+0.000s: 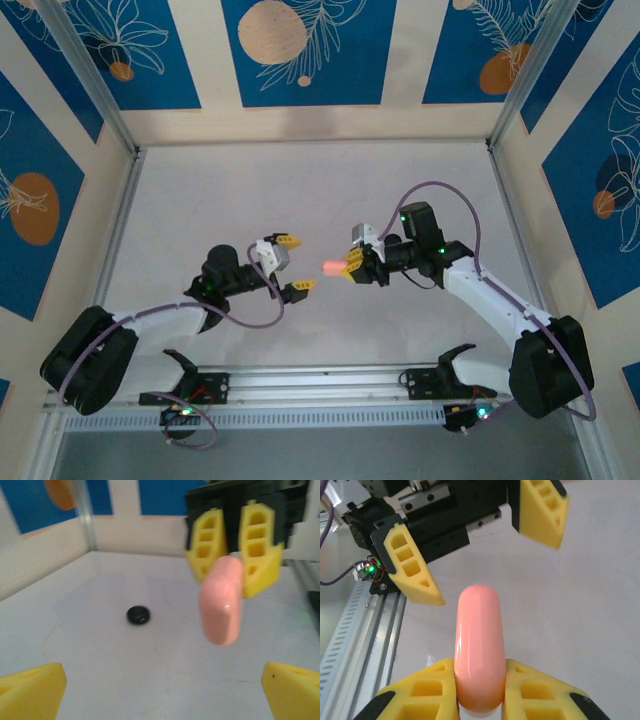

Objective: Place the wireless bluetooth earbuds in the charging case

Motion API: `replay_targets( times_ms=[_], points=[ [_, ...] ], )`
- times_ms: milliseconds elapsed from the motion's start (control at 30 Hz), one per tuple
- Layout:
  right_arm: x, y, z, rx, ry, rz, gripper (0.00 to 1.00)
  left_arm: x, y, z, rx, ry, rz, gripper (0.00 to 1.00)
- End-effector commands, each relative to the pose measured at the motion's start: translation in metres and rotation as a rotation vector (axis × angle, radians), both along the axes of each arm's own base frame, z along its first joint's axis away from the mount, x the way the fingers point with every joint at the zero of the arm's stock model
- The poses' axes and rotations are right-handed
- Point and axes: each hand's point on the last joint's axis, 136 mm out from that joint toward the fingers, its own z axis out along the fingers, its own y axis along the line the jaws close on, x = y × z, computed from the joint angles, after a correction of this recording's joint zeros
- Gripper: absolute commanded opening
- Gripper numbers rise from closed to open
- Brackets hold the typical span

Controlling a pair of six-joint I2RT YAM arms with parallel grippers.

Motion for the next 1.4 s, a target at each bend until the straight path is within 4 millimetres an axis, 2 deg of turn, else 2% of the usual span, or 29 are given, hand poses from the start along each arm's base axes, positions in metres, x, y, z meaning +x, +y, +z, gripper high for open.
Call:
replay_targets(
  times_ms=[0,100,233,433,567,767,1000,1367],
  points=[
    [0.000,-0.011,-0.019,-0.066,0.232,-0.156,0.05,0.021,0.024,-0.022,0.065,0.058,0.210,1.00],
    [0.008,-0.019,-0.032,-0.102,0.351,-0.275,0.05,0.033,0.044,-0.032,0.108,0.088,0.352,0.99],
    [0.011,-0.030,-0.044,-0.143,0.476,-0.347,0.05,0.045,0.065,-0.045,0.181,0.132,0.490,1.00],
    [0.025,-0.054,-0.052,-0.193,0.634,-0.454,0.06,0.048,0.071,-0.057,0.245,0.192,0.532,1.00],
    [0.044,-0.062,-0.053,-0.186,0.714,-0.521,0.06,0.051,0.070,-0.060,0.225,0.228,0.547,1.00],
    [0.077,-0.060,-0.060,-0.203,0.835,-0.546,0.06,0.053,0.069,-0.056,0.193,0.226,0.555,1.00],
    [0.113,-0.048,-0.078,-0.248,0.941,-0.549,0.06,0.057,0.069,-0.059,0.207,0.244,0.565,1.00],
    [0.141,-0.033,-0.114,-0.339,1.060,-0.541,0.05,0.064,0.066,-0.076,0.250,0.282,0.577,1.00]
  ],
)
